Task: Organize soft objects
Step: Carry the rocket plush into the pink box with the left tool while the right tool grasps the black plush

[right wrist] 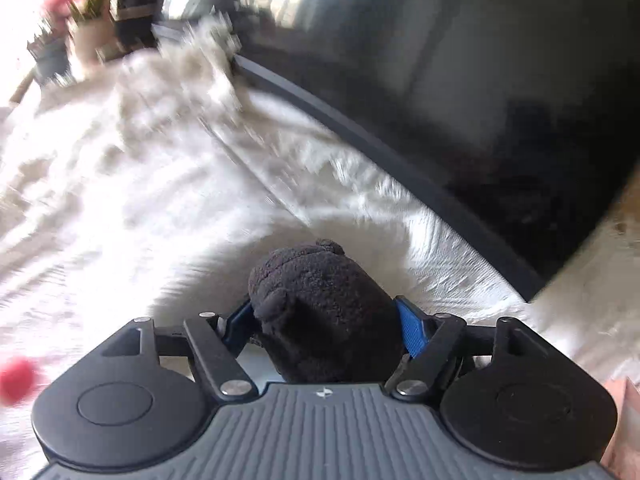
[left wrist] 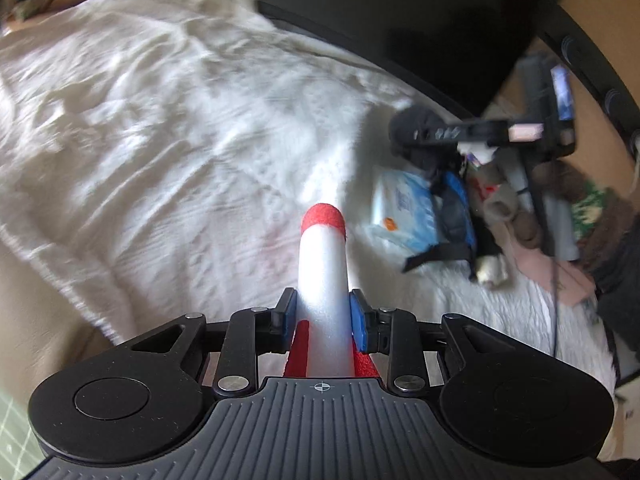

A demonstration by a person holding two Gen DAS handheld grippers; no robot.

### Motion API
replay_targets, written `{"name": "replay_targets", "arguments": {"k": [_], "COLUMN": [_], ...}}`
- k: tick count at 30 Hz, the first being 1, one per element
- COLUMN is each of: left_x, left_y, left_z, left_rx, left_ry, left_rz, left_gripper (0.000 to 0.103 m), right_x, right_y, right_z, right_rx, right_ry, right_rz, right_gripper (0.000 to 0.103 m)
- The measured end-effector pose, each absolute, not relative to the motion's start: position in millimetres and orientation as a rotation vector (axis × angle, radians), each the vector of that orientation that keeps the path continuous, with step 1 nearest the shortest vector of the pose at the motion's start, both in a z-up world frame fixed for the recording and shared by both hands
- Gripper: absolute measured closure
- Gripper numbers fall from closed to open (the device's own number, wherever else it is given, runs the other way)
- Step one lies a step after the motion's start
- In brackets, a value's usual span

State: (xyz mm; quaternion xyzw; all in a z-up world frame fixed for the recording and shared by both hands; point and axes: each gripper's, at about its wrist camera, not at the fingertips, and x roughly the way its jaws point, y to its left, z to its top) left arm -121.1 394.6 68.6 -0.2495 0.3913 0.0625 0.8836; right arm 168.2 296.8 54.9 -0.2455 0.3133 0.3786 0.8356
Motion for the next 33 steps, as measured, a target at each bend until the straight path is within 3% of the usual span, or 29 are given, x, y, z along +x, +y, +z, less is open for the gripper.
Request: {"name": "replay_targets", "arguments": {"k": [9, 21, 26, 33], "left_x": [-90.0, -43.3, 3.1, 102.3], "left_y": [330.6, 201.7, 166.1, 131.9], "left_z": [79.5, 69.9, 103.3, 190.4], "left_rx": [-0.383, -0.146, -0.132, -0.191], "left_ry": [0.831, 0.977, 0.912, 0.642], "left_rz": [-0.119, -0.594, -0.682, -0.539], "left_gripper": [0.072, 0.072, 0.072, 0.071], "right_x": [60.8, -33.4, -47.4, -50.6], "right_y": [179.4, 21.8, -29.6, -75.7], "right_z": [129.5, 73.2, 75.9, 97.1], "right_rx": [-0.408, -0.378, -0.275, -0.208], "right_ry": [0.513, 0.705, 0.720, 0.657], "right_rz": [0.857, 0.398, 0.214, 0.069], "right_gripper": [0.030, 0.030, 0.030, 0.030]}}
